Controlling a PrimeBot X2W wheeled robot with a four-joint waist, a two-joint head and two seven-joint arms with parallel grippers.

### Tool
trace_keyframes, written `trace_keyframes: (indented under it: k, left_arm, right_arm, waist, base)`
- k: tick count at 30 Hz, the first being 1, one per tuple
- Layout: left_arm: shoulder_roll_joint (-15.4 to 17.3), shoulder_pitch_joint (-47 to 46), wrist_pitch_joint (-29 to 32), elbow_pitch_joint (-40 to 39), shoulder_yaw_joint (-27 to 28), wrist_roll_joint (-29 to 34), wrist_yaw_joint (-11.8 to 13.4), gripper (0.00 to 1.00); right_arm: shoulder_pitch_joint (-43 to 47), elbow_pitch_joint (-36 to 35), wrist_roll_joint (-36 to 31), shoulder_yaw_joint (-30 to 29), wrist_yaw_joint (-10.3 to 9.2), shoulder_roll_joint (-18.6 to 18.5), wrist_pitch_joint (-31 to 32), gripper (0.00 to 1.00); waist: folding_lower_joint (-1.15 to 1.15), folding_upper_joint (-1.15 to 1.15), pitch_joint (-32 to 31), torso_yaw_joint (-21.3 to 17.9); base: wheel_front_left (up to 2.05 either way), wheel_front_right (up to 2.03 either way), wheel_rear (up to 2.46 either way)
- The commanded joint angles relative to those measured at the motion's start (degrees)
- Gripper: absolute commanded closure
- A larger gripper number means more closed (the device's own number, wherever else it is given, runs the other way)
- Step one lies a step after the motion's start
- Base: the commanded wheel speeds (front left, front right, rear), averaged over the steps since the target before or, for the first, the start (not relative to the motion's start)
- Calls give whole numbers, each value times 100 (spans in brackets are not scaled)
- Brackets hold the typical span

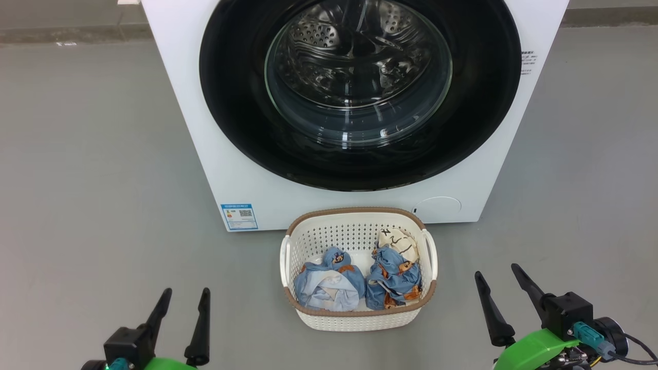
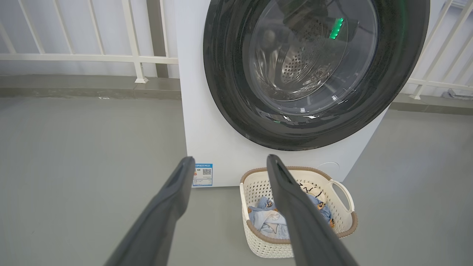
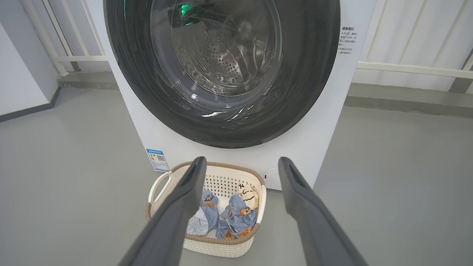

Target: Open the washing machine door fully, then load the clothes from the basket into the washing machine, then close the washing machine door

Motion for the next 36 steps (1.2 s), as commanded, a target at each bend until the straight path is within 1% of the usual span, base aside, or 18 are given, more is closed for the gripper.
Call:
trace_keyframes:
  k: [1,11,18,24,36]
  left_arm:
    - [107,-280,-71,-115,174,-29,69,0]
    - [119,-259,-71,-144,160,24,128,0]
    - [131,-262,-71,-128,140,64,147,0]
    - [126,-261,-71,-143,150,65,157,0]
    - [117,-285,-71,-171,158,50,138,0]
  right_arm:
    - [-185,-143,-26,136,9,-3,-61,0]
    - [-183,-115,-13,136,9,1,-75,0]
    - [-179,-113,16,146,9,2,-77,0]
    - [-172,-115,30,137,9,4,-74,0]
    - [-169,-124,26,85,9,7,-85,0]
  waist:
    - [0,0,4,-3]
    - [0,0,-19,-13]
    - [0,0,-23,-20]
    - [0,0,-19,-43]
    - [0,0,-20,-58]
  base:
    - [0,0,0]
    - [0,3,-3]
    - [41,41,-83]
    - [88,88,-176]
    - [122,122,-245]
